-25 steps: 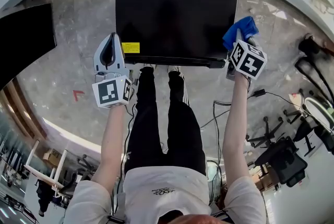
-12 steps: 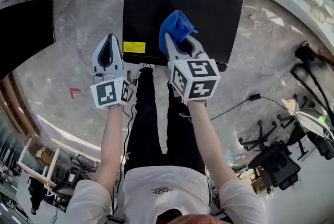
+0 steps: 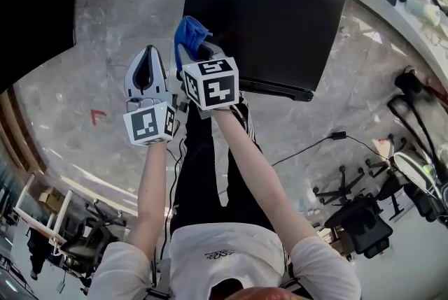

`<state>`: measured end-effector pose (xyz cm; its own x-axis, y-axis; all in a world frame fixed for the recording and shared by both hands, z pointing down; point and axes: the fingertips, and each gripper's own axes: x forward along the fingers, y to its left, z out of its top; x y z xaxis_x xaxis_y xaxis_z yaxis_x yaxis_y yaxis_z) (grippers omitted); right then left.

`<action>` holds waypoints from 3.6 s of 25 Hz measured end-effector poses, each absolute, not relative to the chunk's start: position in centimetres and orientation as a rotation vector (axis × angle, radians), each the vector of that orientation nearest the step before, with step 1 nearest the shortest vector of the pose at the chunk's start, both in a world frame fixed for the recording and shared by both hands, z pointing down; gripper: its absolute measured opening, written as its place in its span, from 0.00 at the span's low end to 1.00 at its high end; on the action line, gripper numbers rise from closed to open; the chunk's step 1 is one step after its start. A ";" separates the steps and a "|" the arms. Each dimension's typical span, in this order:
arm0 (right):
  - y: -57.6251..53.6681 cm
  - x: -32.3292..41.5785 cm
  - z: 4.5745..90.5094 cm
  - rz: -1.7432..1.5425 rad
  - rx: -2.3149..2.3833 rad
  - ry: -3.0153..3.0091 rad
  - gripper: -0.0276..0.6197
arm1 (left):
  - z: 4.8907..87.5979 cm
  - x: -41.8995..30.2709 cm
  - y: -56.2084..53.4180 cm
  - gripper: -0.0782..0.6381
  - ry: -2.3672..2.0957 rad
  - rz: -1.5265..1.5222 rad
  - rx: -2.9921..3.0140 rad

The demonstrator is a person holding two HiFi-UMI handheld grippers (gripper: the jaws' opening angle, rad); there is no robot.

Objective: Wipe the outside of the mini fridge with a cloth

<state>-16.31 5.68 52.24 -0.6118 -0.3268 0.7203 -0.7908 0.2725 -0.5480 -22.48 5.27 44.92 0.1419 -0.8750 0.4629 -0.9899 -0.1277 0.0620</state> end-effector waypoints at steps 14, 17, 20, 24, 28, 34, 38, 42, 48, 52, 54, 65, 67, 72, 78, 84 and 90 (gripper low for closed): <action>5.0 -14.1 53.4 1.230 1.024 -2.013 0.17 | 44.7 -21.1 4.0 0.12 -1.747 0.441 2.104; 5.3 -12.0 53.5 1.235 1.060 -1.993 0.17 | 44.8 -19.3 3.8 0.12 -1.712 0.433 2.127; 5.6 -9.1 53.5 1.241 1.117 -1.961 0.17 | 44.8 -17.3 3.8 0.12 -1.664 0.433 2.159; 6.4 -3.7 53.7 1.231 1.198 -1.904 0.17 | 45.0 -14.4 4.1 0.12 -1.579 0.451 2.218; 7.3 2.8 53.9 1.184 1.275 -1.836 0.17 | 45.0 -12.5 4.5 0.12 -1.518 0.479 2.267; 8.7 12.5 53.9 1.110 1.372 -1.721 0.17 | 45.2 -11.4 4.7 0.12 -1.513 0.502 2.276; 9.4 18.2 54.0 1.075 1.434 -1.643 0.17 | 45.5 -11.1 4.7 0.12 -1.532 0.523 2.262; 9.9 21.2 54.0 1.036 1.459 -1.597 0.17 | 45.7 -11.1 4.7 0.12 -1.543 0.525 2.254; 10.9 25.1 54.0 1.003 1.534 -1.510 0.17 | 45.6 -12.6 4.6 0.12 -1.601 0.528 2.224; 11.4 27.4 53.6 0.979 1.588 -1.445 0.17 | 45.3 -13.5 4.6 0.12 -1.630 0.536 2.219; 11.4 27.6 52.5 0.968 1.607 -1.454 0.17 | 45.4 -14.0 4.8 0.12 -1.647 0.531 2.197; 11.2 7.6 46.4 1.081 1.318 -1.869 0.17 | 43.5 -16.2 7.3 0.12 -1.672 0.540 2.148; 11.2 2.7 46.3 1.119 1.229 -1.942 0.17 | 43.4 -16.6 7.7 0.12 -1.680 0.530 2.136; 11.8 -8.6 46.5 1.158 1.022 -2.078 0.17 | 43.6 -19.5 8.7 0.12 -1.730 0.494 2.065; 11.9 -15.3 48.8 1.262 0.916 -2.090 0.17 | 44.2 -22.6 9.3 0.12 -1.774 0.508 2.012; 12.2 -17.4 51.6 1.238 0.879 -2.045 0.17 | 44.6 -24.4 9.8 0.12 -1.791 0.514 1.989; 12.5 -16.2 53.3 1.110 0.848 -2.009 0.17 | 44.9 -24.0 9.6 0.12 -1.776 0.501 1.986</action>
